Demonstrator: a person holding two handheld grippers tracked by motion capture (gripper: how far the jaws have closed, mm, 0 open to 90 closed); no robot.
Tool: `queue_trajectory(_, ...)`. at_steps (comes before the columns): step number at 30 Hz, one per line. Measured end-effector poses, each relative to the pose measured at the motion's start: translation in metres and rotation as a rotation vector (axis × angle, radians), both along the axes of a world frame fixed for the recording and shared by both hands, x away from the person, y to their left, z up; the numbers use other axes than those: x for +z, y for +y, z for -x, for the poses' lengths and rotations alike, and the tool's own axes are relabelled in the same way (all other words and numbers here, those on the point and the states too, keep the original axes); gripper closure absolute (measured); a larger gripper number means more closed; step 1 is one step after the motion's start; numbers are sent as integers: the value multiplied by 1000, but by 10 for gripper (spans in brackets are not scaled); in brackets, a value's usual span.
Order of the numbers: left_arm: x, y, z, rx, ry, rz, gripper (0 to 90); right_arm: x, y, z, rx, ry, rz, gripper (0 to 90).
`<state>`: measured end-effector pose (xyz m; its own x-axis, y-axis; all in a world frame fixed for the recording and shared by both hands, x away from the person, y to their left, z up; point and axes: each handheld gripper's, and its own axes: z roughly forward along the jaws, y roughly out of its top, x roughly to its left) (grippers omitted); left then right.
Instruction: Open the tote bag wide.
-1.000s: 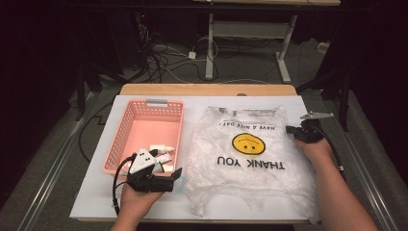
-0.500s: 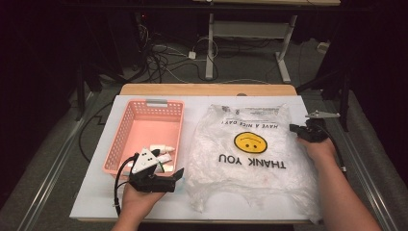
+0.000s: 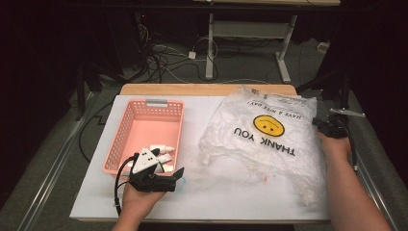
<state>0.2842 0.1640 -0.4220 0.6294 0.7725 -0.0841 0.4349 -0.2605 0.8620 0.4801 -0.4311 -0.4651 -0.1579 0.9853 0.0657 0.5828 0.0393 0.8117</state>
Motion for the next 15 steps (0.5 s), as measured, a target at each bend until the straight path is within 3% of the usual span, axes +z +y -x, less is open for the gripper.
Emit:
queue_trajectory(1, 0, 0, 0, -1, -2, 0, 0, 1, 0, 3, 6, -4, 0, 894)
queue_trajectory(4, 1, -1, 0, -3, -6, -3, 0, 7, 0, 18, 39, -20, 23, 670)
queue_trajectory(7, 2, -2, 0, -6, -13, -3, 0, 13, -1, 44, 85, -64, 35, 552)
queue_trajectory(11, 3, -2, 1, -2, -18, 6, 0, 19, -1, 82, 137, -78, 59, 493)
queue_trajectory(15, 4, -4, -1, -2, -21, 7, 0, 20, -3, 119, 161, -87, 5, 476)
